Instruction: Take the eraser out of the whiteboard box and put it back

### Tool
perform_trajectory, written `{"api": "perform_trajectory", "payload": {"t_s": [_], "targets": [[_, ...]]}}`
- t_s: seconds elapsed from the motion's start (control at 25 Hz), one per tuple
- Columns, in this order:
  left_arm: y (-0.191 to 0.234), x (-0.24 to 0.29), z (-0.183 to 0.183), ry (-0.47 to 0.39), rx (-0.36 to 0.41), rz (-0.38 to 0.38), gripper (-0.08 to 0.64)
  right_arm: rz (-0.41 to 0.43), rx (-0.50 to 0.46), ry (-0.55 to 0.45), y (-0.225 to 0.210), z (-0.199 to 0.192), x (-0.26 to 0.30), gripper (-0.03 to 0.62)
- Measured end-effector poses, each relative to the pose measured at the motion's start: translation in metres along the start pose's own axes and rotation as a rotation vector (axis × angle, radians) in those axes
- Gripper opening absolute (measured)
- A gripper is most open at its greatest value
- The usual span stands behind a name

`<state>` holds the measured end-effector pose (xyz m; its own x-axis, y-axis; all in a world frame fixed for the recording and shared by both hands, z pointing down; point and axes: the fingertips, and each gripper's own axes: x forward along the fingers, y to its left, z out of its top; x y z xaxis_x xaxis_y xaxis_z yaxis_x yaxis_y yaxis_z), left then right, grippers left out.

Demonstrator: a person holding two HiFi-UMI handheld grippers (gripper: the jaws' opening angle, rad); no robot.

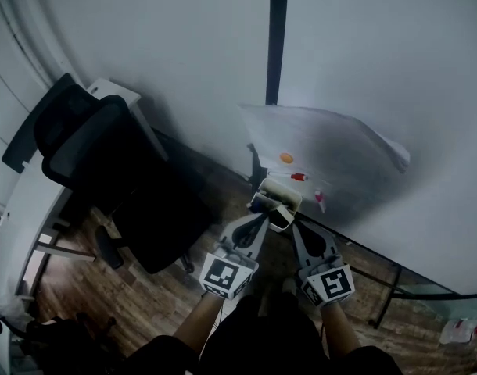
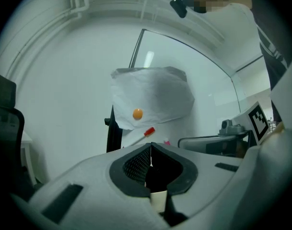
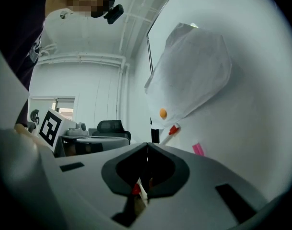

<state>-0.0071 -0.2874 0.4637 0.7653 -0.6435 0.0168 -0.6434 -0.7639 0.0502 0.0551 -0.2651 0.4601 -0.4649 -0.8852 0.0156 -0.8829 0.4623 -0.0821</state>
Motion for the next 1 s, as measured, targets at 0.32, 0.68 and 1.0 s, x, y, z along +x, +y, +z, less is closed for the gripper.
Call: {"api": "perform_trajectory", "payload": {"t_s": [0.32,0.68,1.0], "targets": [[-0.001,0.007,-0.008,0.013,-0.024,0.071,0.005,0.087,-0.027,0.075,-0.011,-0.019,0.002,0.012],[0.001,0.003,-0.005,0.022,-0.010,0.099,0.005,0.150,-0.103,0.220,-0.015,-0.048,0.017,0.169],[0.006,-0.007,-0.008,0.038,-0.006,0.111,0.005,0.171,-0.162,0.277,-0.008,-0.062,0.034,0.169]]}}
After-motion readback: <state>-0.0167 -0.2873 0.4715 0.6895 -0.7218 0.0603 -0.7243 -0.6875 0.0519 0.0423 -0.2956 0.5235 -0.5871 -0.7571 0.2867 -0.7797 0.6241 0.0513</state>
